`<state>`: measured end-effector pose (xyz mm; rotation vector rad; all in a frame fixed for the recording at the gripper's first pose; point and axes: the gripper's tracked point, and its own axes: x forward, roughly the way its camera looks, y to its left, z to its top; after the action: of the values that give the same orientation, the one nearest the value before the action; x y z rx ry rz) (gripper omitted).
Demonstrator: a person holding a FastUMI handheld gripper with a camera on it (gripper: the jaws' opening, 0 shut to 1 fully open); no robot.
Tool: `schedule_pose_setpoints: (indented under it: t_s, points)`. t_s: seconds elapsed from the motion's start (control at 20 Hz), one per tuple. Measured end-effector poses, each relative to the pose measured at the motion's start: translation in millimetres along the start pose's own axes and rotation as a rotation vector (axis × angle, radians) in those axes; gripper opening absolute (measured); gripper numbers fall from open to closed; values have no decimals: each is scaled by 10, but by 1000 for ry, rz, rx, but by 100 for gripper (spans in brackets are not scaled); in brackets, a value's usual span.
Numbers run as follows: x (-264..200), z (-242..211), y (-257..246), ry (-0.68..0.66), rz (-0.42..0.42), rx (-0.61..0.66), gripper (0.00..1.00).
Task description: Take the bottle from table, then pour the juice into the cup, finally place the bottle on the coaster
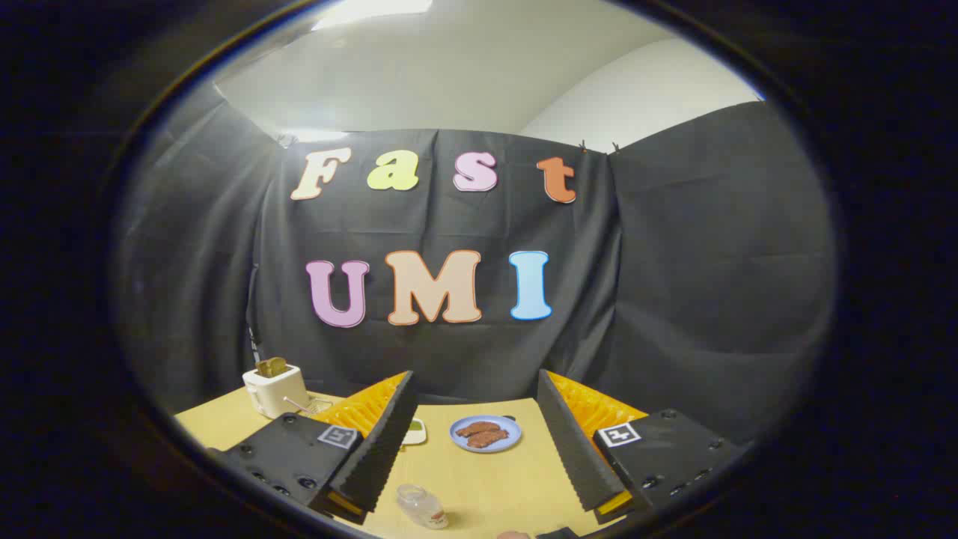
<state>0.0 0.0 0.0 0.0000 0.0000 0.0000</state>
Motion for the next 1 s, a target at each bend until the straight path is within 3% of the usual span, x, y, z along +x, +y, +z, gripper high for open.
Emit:
schedule_pose_setpoints:
  t_s: [0.65,1.0]
  points:
    - [134,-320,354,51,48,23,99]
    - [-61,-847,316,153,32,19,100]
